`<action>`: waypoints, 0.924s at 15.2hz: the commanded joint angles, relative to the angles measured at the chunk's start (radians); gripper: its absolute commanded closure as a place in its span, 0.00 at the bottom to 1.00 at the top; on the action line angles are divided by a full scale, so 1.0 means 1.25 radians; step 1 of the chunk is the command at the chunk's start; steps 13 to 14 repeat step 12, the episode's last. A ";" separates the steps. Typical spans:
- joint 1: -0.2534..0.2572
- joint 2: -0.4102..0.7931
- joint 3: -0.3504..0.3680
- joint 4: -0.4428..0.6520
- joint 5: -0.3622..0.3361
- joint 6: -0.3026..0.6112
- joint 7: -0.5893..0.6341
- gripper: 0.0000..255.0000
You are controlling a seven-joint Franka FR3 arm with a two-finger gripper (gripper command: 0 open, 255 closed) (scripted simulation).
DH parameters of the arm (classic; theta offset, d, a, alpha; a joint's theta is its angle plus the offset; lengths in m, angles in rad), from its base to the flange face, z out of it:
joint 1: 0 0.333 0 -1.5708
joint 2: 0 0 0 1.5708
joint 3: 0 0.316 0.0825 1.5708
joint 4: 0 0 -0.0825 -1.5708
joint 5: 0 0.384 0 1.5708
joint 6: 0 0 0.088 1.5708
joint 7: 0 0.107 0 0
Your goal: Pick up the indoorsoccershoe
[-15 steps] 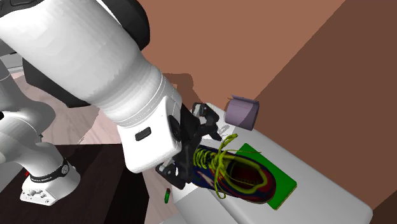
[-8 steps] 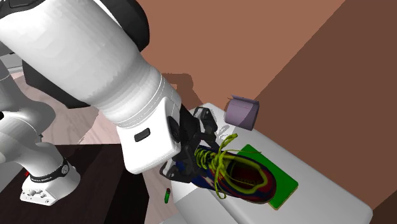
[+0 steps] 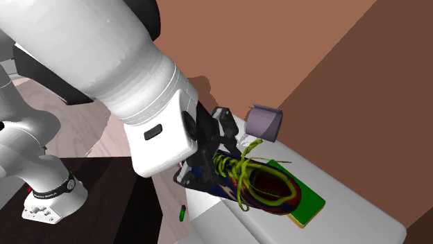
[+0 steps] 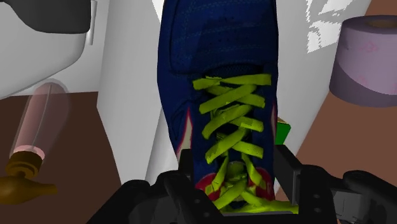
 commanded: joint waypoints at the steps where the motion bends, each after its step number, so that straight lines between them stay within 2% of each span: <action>1: -0.001 -0.002 -0.001 0.020 -0.005 -0.019 0.009 1.00; 10: -0.010 0.018 -0.007 0.138 -0.011 -0.114 0.045 1.00; 14: -0.010 0.018 -0.007 0.140 -0.011 -0.115 0.046 1.00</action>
